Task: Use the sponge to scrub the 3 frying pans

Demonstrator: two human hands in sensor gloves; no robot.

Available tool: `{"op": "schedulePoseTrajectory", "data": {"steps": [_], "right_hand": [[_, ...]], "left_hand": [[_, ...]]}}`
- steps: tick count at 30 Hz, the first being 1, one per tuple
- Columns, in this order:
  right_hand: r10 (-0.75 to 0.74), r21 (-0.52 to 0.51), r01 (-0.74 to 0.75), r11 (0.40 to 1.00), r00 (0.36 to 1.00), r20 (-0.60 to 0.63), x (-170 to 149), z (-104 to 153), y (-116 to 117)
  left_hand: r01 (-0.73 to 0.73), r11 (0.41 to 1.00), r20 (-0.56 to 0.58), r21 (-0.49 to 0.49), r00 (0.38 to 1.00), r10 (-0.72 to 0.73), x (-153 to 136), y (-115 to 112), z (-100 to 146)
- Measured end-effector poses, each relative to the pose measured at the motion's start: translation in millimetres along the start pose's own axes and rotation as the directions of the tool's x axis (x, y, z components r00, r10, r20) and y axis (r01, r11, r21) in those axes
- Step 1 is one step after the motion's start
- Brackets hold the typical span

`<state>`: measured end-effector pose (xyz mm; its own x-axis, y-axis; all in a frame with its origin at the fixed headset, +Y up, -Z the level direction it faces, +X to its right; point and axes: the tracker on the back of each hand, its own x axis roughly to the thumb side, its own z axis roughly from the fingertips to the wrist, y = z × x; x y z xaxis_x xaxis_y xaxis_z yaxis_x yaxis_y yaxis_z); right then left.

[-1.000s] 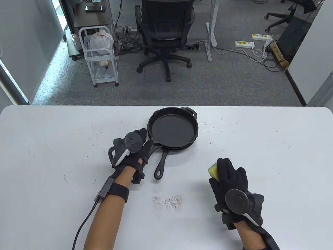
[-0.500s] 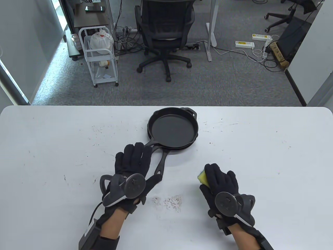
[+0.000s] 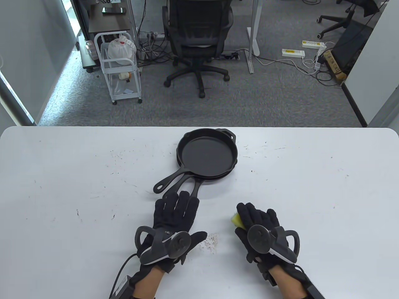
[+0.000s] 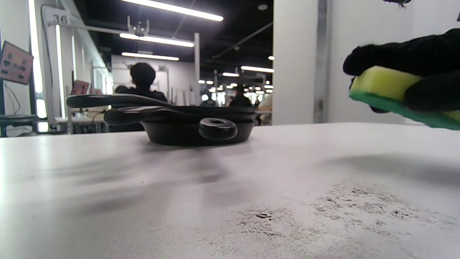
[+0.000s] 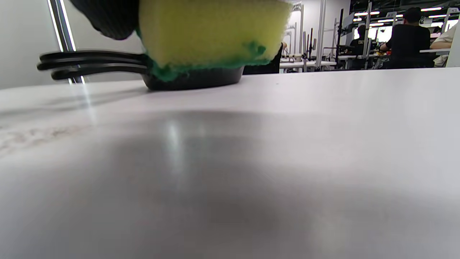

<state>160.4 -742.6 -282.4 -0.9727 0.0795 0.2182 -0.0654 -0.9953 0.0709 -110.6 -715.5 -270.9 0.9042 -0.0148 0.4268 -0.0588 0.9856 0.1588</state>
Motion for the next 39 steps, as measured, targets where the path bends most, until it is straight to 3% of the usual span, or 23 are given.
{"op": "schedulePoseTrajectory", "data": {"steps": [6, 8, 15, 20, 24, 39], "right_hand": [[0.085, 0.229, -0.081, 0.970, 0.996, -0.007, 7, -11, 25], [0.075, 0.260, -0.070, 0.963, 0.997, -0.011, 7, -14, 31], [0.031, 0.228, -0.023, 0.973, 0.999, -0.033, 5, -10, 28], [-0.108, 0.066, 0.109, 0.992, 0.994, -0.029, -2, 0, 7], [-0.097, -0.031, 0.097, 0.995, 0.995, 0.000, -3, 6, -6], [-0.074, -0.028, 0.075, 0.997, 0.997, 0.014, 0, 8, -7]], "left_hand": [[-0.017, 1.000, 0.016, -0.025, 1.000, 0.017, 4, -7, 3], [-0.031, 0.999, 0.005, -0.035, 0.999, 0.031, 3, -8, 3], [-0.081, 0.994, -0.016, -0.073, 0.997, 0.080, 3, -14, 0], [-0.067, 0.996, -0.018, -0.059, 0.998, 0.066, 2, -11, 2], [-0.043, 0.998, -0.019, -0.036, 0.999, 0.042, 2, -9, 3], [-0.055, 0.997, -0.021, -0.060, 0.998, 0.054, 3, -12, 6]]}}
